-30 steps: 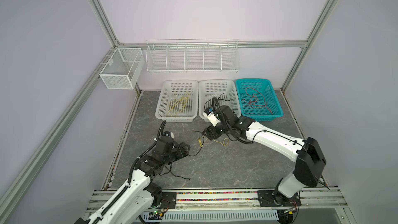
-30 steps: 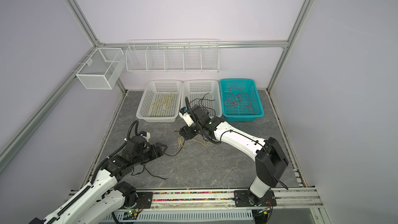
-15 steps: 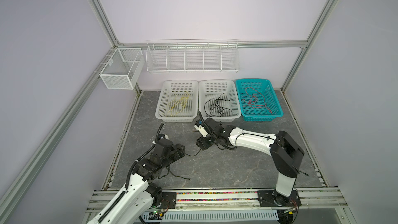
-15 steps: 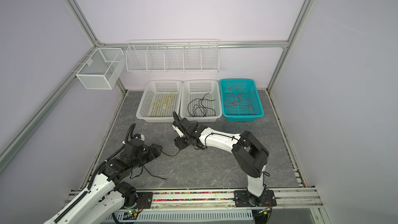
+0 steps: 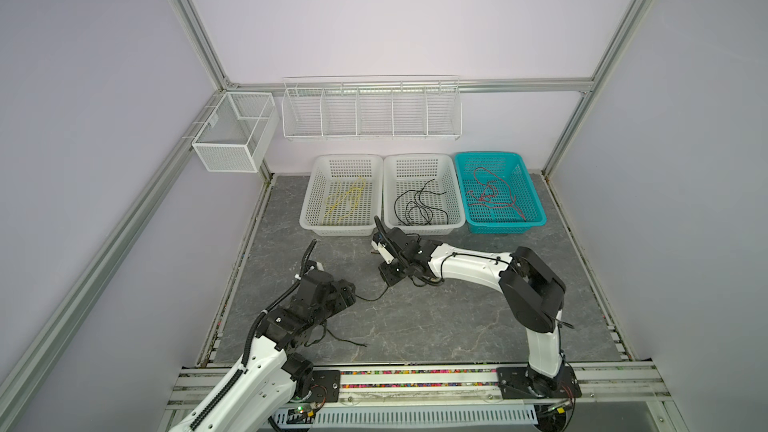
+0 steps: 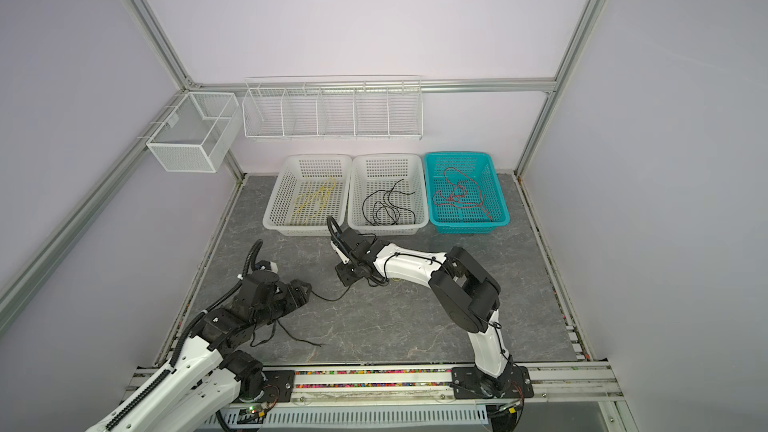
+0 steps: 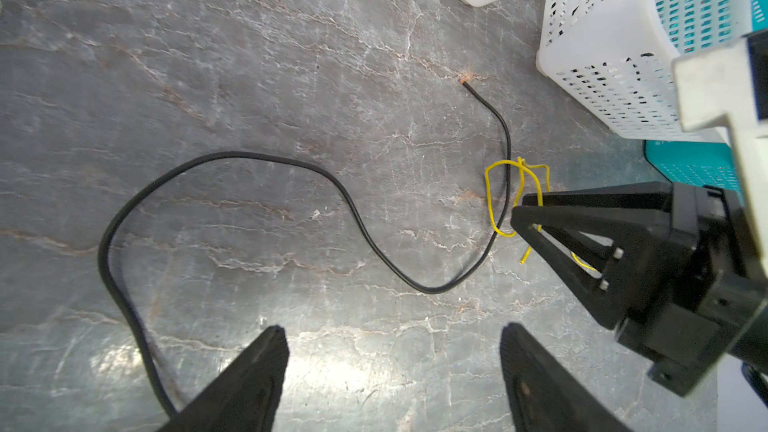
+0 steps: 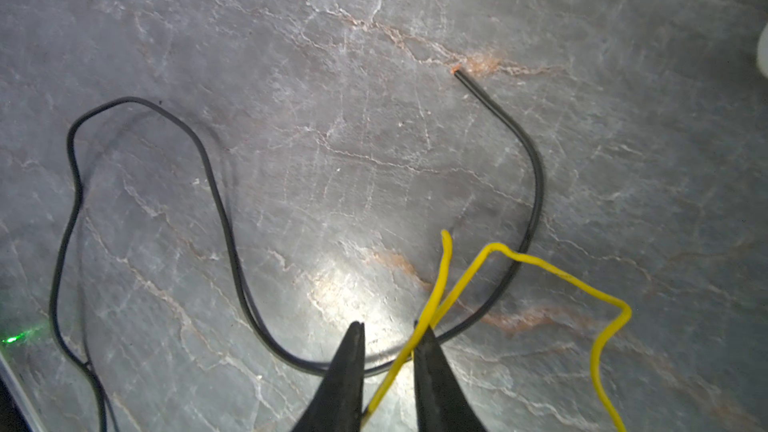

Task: Untangle the cables
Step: 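Move the right gripper to the yellow wire on the table and grasp it, then carry the yellow wire into the first white basket and release it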

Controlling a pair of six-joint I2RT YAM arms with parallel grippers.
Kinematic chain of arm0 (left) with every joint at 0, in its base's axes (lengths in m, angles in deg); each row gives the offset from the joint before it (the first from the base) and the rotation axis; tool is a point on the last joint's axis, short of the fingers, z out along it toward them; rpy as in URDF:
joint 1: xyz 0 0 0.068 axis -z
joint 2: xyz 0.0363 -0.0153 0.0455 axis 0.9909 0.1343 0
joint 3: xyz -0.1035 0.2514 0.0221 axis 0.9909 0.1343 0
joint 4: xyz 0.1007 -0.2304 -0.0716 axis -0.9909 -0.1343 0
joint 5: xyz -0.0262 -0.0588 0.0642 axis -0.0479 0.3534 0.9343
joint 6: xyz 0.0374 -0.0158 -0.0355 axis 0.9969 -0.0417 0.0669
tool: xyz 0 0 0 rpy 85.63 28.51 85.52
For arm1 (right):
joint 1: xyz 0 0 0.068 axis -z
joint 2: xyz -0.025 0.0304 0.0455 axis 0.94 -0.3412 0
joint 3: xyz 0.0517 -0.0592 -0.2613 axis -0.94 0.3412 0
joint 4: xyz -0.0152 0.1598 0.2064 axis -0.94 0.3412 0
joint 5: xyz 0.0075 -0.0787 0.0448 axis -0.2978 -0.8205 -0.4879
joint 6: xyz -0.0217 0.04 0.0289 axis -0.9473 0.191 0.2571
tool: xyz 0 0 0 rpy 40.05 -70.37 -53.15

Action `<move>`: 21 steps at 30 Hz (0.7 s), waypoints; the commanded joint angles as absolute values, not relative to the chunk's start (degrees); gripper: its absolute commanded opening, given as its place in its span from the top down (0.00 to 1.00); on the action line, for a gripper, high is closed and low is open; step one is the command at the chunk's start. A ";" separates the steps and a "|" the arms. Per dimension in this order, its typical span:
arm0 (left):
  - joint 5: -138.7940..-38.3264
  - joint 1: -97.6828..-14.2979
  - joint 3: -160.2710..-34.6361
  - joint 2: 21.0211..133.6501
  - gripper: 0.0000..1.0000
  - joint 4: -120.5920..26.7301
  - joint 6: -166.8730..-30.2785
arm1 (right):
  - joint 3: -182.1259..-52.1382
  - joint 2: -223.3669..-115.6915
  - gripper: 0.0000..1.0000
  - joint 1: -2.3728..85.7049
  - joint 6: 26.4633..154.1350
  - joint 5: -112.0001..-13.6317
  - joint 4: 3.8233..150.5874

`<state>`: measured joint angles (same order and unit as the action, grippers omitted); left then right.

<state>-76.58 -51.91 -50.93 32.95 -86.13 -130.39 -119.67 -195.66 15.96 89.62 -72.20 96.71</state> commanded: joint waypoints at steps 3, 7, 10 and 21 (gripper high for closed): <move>-75.45 -52.05 -49.69 32.76 0.19 -85.88 -130.57 | -120.63 -195.68 0.91 16.03 89.42 -73.11 98.62; -75.46 -52.02 -49.54 33.25 0.19 -85.69 -130.43 | -119.48 -190.86 0.93 15.83 89.36 -74.14 98.83; -75.27 -52.00 -49.27 33.26 0.19 -85.43 -130.51 | -119.61 -186.60 0.93 15.31 88.62 -75.36 99.81; -72.97 -52.05 -47.79 30.02 0.19 -85.38 -131.71 | -134.99 -187.20 0.93 14.02 81.10 -74.02 104.45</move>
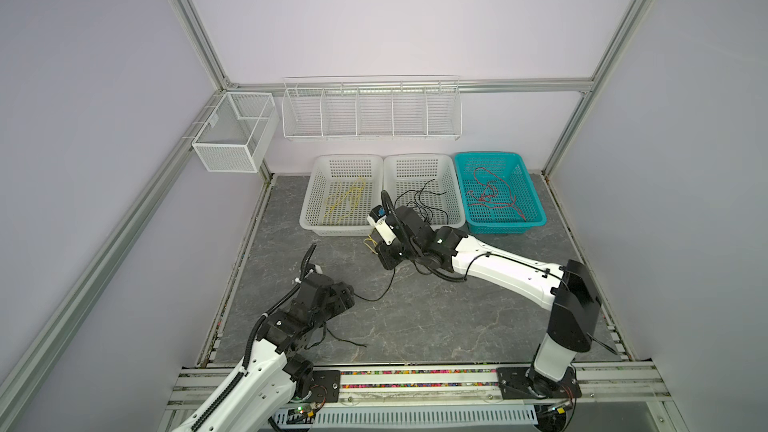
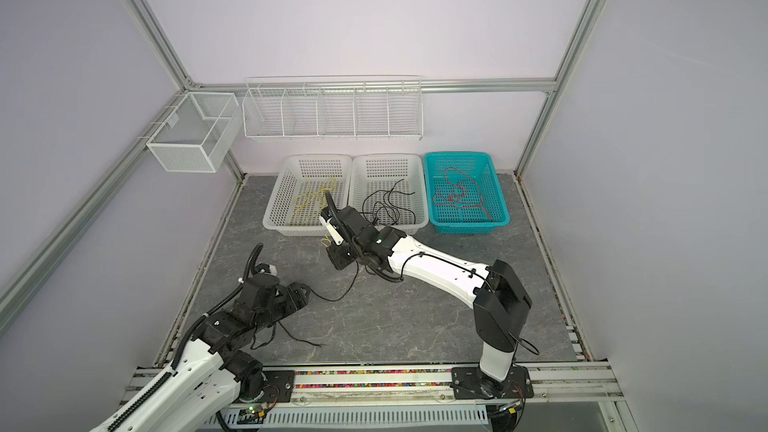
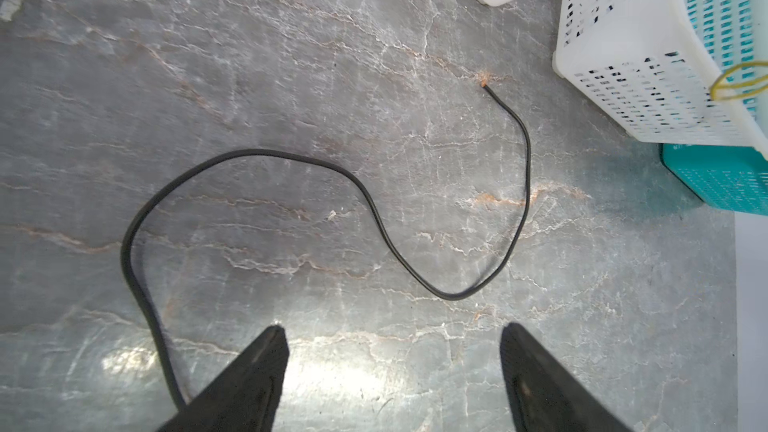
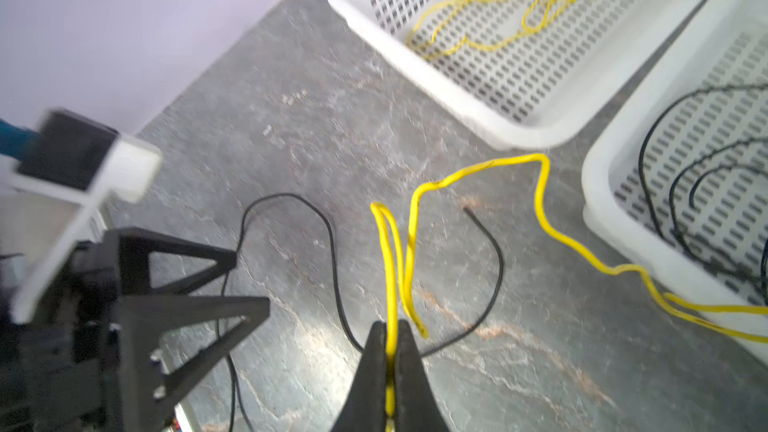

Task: Untangle the cables
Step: 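Carry the yellow wire into the first white basket and release it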

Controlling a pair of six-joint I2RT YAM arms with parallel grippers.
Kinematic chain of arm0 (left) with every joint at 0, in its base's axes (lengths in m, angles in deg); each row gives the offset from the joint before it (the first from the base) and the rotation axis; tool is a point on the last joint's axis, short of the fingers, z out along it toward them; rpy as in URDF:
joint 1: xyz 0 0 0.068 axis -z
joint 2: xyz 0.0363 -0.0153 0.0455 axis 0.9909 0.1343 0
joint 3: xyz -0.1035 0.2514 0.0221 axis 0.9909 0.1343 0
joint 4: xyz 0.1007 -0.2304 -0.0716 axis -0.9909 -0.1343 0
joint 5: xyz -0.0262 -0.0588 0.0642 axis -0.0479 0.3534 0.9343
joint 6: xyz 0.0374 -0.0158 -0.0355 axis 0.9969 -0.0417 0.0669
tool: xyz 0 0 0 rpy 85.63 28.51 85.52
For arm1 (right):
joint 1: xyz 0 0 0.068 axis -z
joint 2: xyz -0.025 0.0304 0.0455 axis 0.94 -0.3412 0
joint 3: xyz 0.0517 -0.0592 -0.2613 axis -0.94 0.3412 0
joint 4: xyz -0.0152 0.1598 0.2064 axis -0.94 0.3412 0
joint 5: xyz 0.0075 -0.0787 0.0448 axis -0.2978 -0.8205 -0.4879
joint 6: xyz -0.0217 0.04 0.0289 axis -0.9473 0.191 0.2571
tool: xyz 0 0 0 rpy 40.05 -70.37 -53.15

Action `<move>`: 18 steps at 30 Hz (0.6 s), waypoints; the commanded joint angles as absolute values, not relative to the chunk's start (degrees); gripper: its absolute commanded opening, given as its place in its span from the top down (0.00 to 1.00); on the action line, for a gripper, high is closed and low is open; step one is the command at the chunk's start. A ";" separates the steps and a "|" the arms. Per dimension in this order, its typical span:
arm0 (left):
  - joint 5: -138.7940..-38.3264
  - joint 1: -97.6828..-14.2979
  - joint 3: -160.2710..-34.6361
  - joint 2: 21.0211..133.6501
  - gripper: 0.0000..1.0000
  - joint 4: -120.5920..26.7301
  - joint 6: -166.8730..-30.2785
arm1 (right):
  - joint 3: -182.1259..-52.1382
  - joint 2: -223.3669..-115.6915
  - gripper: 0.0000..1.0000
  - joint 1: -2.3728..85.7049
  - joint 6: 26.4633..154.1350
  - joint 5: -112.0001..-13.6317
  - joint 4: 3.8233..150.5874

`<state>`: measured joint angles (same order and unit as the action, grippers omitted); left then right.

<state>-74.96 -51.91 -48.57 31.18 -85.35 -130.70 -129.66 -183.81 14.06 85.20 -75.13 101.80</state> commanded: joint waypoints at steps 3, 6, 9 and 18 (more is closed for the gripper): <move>-72.46 -52.05 -47.78 29.52 0.19 -85.90 -131.86 | -143.54 -192.23 0.93 14.86 79.91 -70.39 105.56; -71.77 -52.12 -48.02 29.01 0.19 -86.64 -131.79 | -151.24 -197.77 0.93 16.92 80.08 -63.65 104.88; -71.47 -52.11 -47.92 28.34 0.19 -86.83 -131.75 | -161.67 -204.63 0.93 18.40 78.37 -59.33 107.29; -71.06 -52.12 -47.73 28.46 0.19 -86.92 -131.71 | -191.48 -226.82 0.91 23.53 81.76 -47.59 113.01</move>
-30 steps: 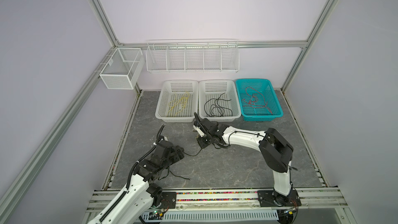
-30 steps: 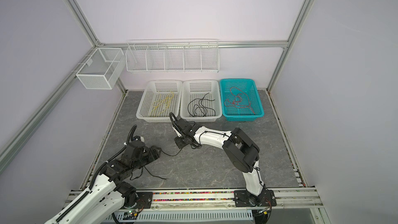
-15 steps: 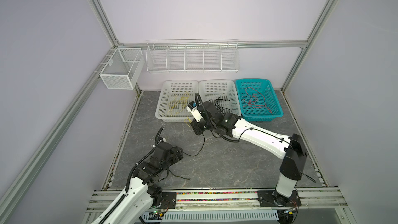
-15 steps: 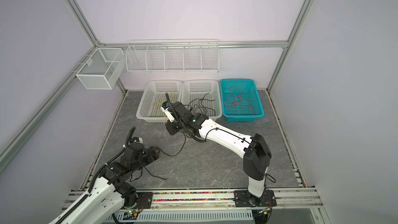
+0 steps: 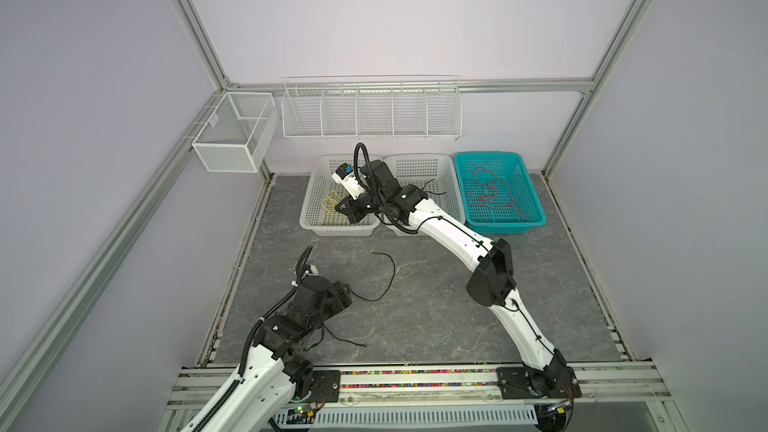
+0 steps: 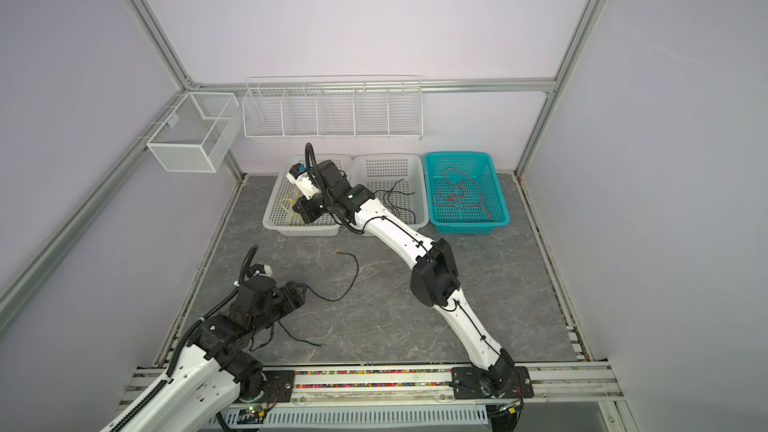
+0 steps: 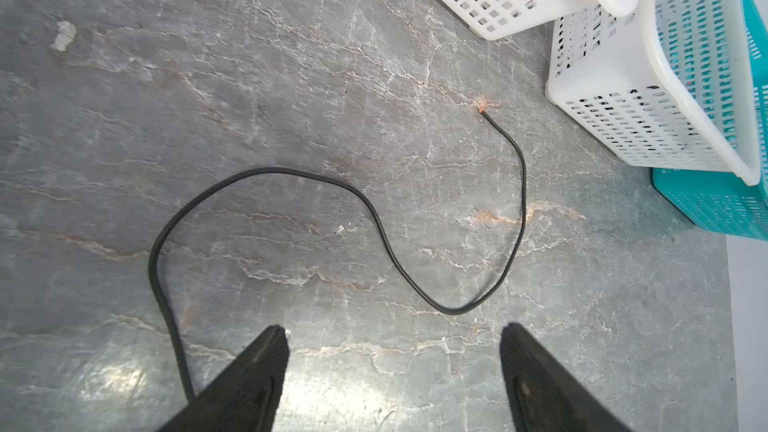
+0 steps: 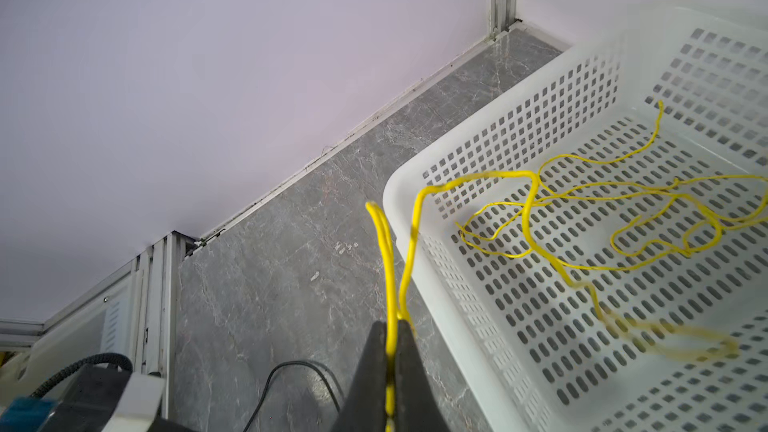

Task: Untangle the cables
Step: 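Carry the yellow wire into the first white basket and release it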

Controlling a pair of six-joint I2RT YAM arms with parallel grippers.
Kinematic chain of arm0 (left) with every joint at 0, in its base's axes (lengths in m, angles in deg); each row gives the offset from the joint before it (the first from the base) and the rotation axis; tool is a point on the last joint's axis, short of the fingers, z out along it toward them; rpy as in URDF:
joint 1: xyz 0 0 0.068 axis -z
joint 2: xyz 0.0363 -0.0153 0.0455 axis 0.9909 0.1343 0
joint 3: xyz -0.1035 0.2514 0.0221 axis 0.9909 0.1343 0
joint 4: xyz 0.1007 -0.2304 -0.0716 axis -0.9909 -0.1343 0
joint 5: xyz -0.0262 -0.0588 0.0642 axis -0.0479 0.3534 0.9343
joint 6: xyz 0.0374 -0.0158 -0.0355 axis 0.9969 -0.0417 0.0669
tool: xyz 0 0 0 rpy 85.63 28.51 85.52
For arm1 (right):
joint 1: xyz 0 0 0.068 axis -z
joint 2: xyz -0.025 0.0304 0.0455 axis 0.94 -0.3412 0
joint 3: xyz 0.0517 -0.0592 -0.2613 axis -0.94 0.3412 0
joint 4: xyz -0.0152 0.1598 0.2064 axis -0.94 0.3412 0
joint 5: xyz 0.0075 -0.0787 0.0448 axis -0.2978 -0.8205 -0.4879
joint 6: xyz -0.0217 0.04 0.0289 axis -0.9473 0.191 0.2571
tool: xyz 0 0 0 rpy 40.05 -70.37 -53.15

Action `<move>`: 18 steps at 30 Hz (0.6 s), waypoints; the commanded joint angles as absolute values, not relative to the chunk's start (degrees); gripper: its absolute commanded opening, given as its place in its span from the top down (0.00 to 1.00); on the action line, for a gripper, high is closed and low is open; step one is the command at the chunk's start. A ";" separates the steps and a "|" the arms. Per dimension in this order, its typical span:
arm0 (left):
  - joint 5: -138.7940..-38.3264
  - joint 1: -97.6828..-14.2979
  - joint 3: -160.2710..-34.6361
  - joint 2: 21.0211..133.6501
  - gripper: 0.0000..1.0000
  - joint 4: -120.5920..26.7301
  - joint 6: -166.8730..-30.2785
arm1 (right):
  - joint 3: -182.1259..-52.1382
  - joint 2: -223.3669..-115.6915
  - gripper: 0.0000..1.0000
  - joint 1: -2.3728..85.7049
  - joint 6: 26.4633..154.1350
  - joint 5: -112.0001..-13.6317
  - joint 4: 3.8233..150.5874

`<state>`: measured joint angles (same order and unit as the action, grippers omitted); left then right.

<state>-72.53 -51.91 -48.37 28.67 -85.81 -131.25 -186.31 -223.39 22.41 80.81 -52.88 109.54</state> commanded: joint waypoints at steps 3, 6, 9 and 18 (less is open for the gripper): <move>-71.02 -52.10 -47.71 28.42 0.19 -87.00 -131.78 | -192.59 -227.92 0.86 23.91 81.12 -47.89 113.01; -71.01 -52.12 -47.69 28.57 0.18 -86.93 -131.80 | -190.23 -226.07 0.75 23.91 80.01 -49.16 113.29; -71.69 -52.13 -47.42 29.33 0.19 -86.62 -132.41 | -186.85 -222.10 0.58 23.82 78.43 -50.81 114.83; -75.33 -52.10 -45.58 33.38 0.19 -88.93 -136.34 | -154.59 -195.28 0.34 23.03 73.59 -61.97 107.81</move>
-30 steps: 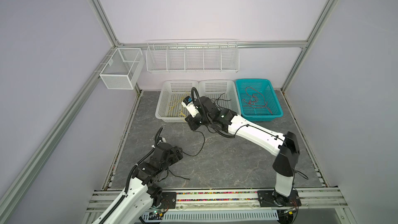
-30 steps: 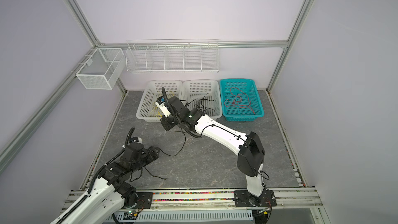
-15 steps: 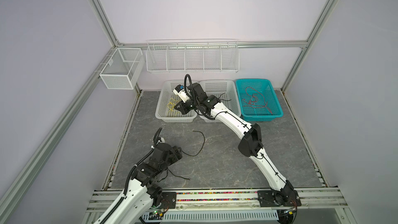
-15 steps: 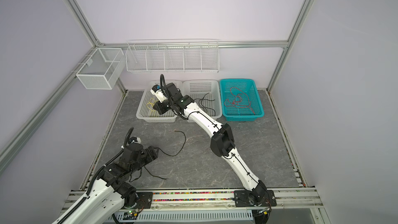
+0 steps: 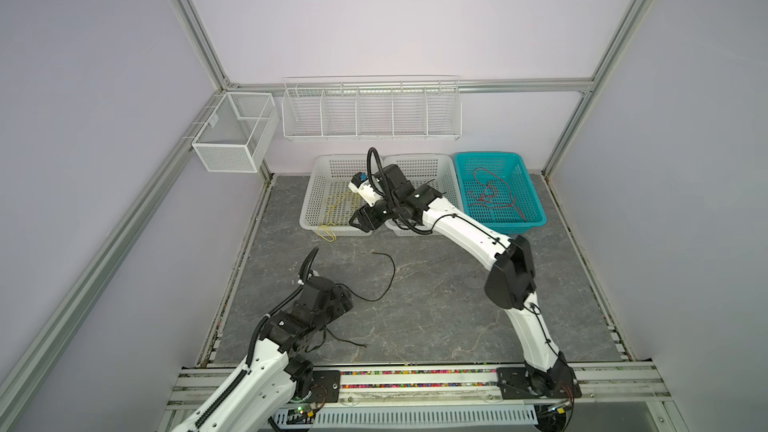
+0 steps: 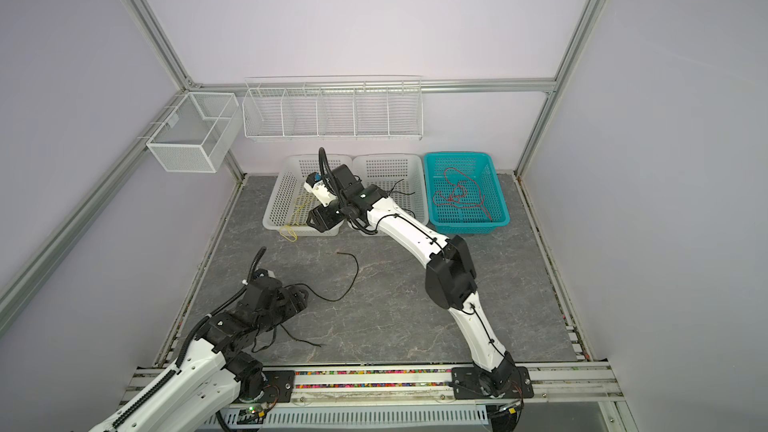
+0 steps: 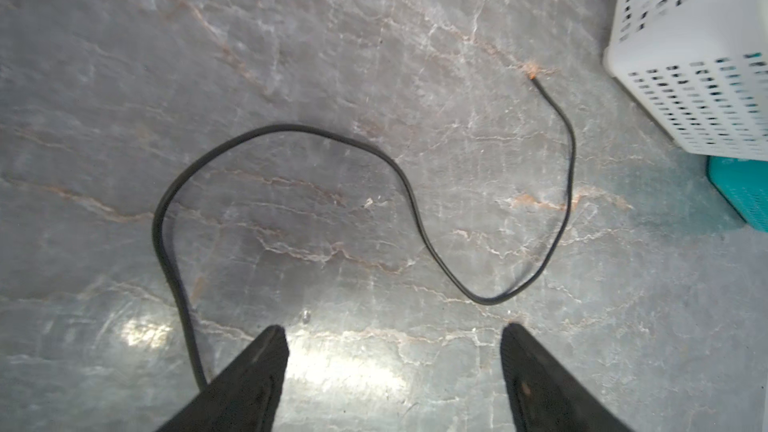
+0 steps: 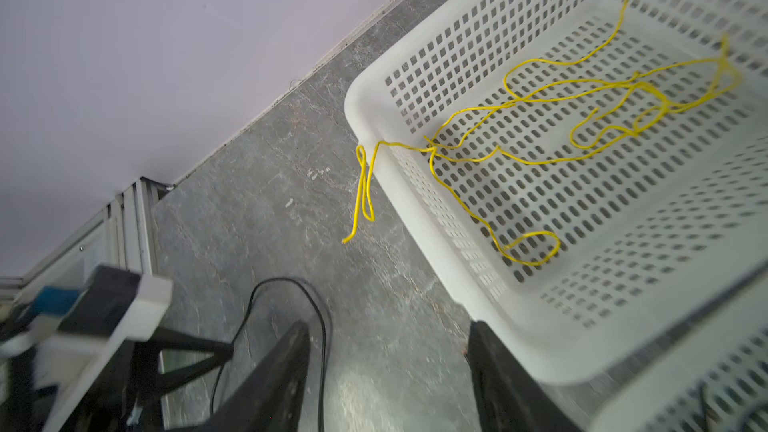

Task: Untangle the cables
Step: 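Carry the yellow wire into the first white basket and release it, then retract the right gripper while the left gripper grasps the black wire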

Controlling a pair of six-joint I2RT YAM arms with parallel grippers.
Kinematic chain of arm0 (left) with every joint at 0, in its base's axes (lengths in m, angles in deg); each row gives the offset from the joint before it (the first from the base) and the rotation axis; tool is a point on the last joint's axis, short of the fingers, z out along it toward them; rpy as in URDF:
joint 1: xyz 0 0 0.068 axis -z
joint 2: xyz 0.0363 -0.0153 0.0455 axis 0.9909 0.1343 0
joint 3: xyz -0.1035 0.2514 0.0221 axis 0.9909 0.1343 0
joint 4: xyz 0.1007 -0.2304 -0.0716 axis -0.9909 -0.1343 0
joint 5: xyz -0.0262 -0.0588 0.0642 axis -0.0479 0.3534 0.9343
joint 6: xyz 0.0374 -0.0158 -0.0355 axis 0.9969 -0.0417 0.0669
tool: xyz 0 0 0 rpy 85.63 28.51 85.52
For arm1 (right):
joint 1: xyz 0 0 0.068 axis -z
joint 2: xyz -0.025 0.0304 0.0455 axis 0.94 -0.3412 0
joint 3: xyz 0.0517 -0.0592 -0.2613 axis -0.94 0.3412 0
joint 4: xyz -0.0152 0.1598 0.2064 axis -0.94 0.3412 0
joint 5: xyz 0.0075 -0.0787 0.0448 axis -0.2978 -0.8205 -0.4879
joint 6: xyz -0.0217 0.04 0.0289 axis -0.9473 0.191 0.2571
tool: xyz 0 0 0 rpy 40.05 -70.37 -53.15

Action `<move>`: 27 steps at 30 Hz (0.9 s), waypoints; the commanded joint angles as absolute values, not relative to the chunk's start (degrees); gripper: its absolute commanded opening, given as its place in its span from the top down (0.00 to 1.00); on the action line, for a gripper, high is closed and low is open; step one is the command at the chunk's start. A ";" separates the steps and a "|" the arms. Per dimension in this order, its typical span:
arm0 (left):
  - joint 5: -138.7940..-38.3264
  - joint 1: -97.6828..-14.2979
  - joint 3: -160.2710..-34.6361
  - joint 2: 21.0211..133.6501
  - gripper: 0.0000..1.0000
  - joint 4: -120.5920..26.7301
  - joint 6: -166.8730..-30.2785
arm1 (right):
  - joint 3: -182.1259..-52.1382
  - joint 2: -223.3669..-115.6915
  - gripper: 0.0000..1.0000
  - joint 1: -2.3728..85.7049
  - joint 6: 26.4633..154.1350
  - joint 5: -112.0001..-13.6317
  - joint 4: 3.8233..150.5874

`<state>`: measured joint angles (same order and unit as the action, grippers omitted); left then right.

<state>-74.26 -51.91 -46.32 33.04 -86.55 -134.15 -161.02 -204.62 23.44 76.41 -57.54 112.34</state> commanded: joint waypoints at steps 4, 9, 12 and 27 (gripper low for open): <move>-76.30 -52.02 -46.11 32.92 0.19 -94.22 -139.07 | -139.66 -182.23 0.32 22.92 73.13 -65.16 102.72; -71.54 -51.85 -50.85 30.13 0.20 -108.91 -146.37 | -126.39 -170.40 0.31 22.85 73.39 -66.79 100.02; -68.37 -51.82 -53.09 27.26 0.20 -116.36 -151.90 | -122.40 -166.52 0.31 22.76 73.05 -68.28 100.50; -74.91 -51.86 -46.69 38.08 0.42 -106.64 -155.30 | -115.77 -154.26 0.31 20.64 74.18 -71.91 103.13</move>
<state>-74.85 -51.91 -47.45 37.72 -108.10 -154.63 -117.29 -157.47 21.23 74.32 -70.02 102.22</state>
